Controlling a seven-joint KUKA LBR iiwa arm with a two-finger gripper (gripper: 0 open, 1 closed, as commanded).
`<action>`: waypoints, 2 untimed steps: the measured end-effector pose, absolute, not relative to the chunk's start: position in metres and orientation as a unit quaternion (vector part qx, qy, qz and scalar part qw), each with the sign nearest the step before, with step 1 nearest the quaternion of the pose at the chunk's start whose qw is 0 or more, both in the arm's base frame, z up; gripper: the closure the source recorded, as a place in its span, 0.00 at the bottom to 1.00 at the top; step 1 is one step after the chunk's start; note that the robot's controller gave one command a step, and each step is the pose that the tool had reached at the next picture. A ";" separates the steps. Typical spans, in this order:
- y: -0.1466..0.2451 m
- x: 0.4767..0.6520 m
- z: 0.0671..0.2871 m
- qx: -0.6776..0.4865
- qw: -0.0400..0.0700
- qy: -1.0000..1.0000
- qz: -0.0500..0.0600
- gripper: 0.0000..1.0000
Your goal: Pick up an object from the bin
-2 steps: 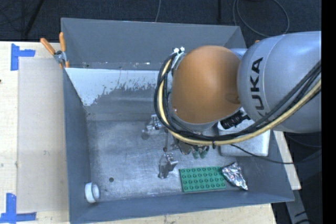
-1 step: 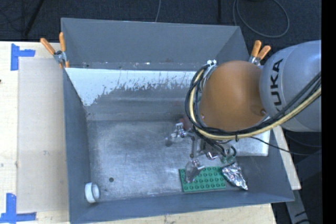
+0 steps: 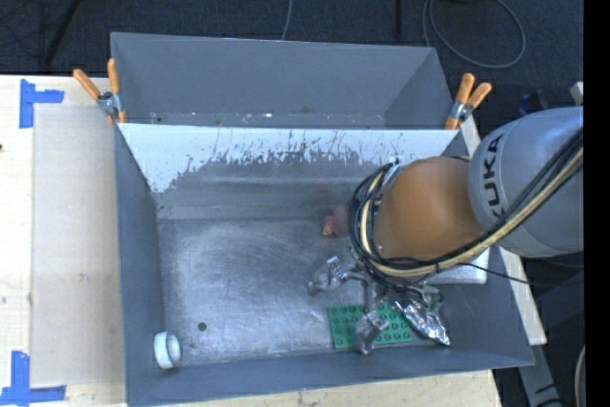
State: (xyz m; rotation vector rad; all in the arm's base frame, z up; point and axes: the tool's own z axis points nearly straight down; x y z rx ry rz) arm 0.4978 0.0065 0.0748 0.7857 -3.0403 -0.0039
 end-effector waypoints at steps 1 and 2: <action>0.005 0.497 0.077 0.248 0.005 -0.969 0.000 1.00; 0.010 0.490 0.224 0.303 -0.003 -0.953 0.001 1.00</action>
Offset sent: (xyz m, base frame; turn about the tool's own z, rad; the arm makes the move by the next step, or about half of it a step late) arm 0.0000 0.0000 0.0000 0.0000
